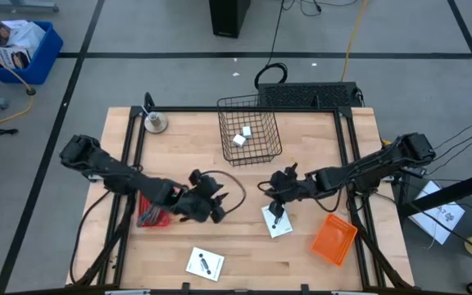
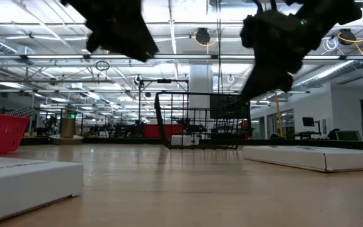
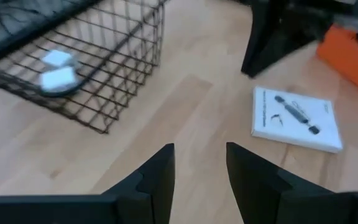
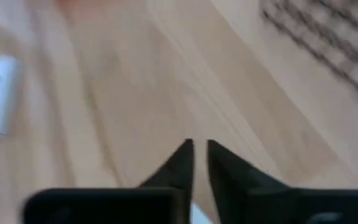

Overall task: Pick and place items into bin
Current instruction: Put the right card reader box into the orange basket

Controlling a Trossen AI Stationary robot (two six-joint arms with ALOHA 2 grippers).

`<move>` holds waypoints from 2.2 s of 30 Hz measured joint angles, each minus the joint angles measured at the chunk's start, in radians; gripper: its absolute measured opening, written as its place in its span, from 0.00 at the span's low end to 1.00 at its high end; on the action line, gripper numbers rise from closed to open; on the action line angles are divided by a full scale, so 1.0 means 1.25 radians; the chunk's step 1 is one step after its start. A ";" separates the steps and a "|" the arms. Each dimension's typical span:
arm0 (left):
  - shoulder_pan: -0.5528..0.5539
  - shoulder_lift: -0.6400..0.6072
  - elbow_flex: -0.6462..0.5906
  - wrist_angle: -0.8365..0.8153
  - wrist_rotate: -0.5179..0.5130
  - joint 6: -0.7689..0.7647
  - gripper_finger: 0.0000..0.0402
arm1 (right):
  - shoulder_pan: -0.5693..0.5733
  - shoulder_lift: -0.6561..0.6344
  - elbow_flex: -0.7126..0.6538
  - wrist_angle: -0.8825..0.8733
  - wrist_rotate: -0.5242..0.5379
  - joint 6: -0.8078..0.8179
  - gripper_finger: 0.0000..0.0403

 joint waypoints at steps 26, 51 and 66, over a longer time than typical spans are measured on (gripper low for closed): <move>0.164 0.315 -0.001 0.470 0.477 0.156 0.03 | 0.096 -0.001 -0.138 -0.154 -0.042 0.444 0.00; 0.159 0.359 0.009 0.557 0.584 0.149 0.02 | 0.096 0.000 -0.156 0.000 -0.085 0.374 0.00; 0.159 0.358 0.009 0.559 0.583 0.148 0.01 | 0.096 0.000 -0.156 0.091 -0.083 0.309 0.00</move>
